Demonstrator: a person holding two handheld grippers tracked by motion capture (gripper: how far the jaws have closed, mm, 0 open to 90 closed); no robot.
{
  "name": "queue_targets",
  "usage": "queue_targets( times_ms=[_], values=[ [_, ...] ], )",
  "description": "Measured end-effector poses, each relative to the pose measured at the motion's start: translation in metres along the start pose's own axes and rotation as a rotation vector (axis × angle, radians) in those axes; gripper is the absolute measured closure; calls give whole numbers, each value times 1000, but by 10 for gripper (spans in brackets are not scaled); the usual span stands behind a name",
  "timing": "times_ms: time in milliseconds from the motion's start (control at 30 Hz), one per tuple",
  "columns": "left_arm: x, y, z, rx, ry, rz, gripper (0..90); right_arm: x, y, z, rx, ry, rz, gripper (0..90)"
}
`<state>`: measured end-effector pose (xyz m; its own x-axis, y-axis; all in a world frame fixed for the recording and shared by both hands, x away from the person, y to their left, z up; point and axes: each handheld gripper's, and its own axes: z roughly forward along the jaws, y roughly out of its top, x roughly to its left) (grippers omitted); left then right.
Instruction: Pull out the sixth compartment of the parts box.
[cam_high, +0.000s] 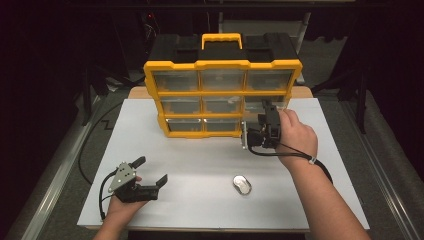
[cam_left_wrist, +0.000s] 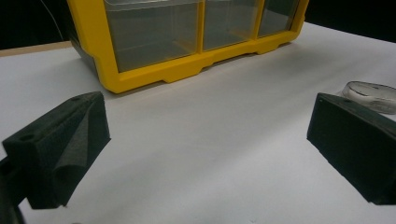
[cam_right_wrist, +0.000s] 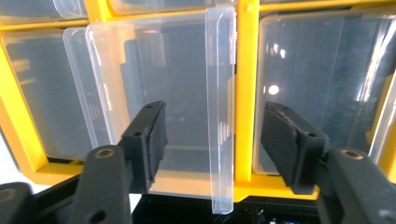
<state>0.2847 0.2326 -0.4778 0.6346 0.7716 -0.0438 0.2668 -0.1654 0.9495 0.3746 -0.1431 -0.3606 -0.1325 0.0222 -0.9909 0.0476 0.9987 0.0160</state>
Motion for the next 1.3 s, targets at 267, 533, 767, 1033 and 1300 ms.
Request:
queue_targets(
  times_ms=[267, 533, 767, 1033, 1300],
  values=[
    [0, 0, 0, 1, 1, 0, 4, -2, -8, 3, 33, 38, 21, 396],
    [0, 0, 0, -6, -2, 1, 4, -2, -13, 5, 54, 20, 26, 586],
    [-1, 0, 0, -7, -3, 0, 4, 0, -13, 5, 52, -10, 7, 705],
    [-1, 0, 1, -5, -3, 1, 4, 0, -12, 4, 61, -24, -5, 770],
    [-1, 0, 1, -2, -5, 6, 4, 0, -14, -4, 49, -19, -13, 774]
  ],
)
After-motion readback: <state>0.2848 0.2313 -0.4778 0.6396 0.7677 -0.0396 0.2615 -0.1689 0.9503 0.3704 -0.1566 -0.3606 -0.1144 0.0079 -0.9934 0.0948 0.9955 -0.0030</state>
